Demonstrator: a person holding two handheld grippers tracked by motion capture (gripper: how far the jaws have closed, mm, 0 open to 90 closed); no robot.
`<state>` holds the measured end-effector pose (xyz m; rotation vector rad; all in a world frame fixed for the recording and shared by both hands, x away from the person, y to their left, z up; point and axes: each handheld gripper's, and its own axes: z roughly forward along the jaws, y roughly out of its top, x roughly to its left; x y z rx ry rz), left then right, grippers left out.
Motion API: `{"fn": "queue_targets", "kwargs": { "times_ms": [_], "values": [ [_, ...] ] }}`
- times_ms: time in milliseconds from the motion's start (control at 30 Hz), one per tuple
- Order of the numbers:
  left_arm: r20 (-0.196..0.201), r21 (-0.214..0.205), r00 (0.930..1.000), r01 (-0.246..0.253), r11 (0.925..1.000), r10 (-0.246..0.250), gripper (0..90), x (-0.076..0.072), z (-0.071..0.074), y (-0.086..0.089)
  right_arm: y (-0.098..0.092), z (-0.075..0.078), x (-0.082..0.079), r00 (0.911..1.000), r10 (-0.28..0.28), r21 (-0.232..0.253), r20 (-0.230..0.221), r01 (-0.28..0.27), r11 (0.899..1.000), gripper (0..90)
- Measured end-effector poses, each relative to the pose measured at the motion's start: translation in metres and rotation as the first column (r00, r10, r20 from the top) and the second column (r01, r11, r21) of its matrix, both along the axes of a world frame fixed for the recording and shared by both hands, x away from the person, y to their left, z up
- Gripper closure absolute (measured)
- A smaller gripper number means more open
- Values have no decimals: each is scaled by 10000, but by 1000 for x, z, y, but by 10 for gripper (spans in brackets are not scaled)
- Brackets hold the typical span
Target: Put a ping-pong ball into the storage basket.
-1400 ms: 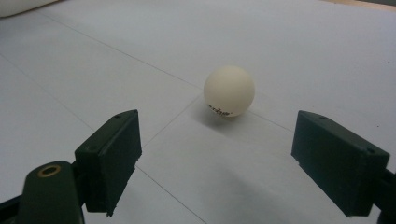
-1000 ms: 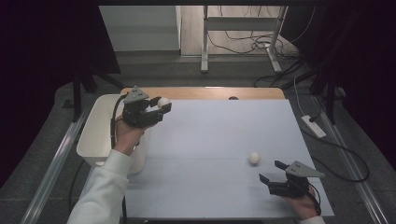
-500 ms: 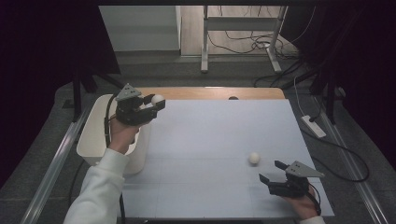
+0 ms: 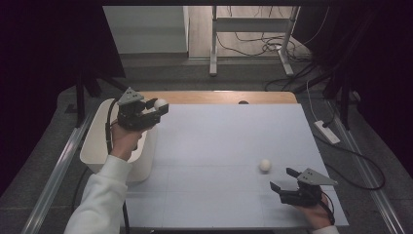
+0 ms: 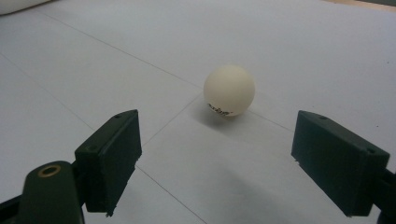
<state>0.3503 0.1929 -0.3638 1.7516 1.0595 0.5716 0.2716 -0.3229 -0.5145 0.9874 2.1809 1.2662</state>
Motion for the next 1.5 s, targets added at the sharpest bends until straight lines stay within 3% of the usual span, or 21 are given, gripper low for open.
{"fn": "queue_targets", "kwargs": {
  "times_ms": [433,967,1333,1500],
  "values": [
    [-147,110,9996,-259,9996,261,505,3,-5,6,0,0,0,10000,18,-23,-15,-18,10000,160],
    [-401,108,9989,-223,9997,227,504,4,-18,5,1,-1,0,10000,32,-72,-41,-33,10000,160],
    [-427,64,9988,-245,9997,248,504,4,-18,7,2,-1,0,10000,45,-102,-40,-46,9999,160],
    [-498,307,9985,-197,9993,212,505,7,-18,3,2,-1,0,10000,33,-109,-30,-33,9999,161]
  ]
}}
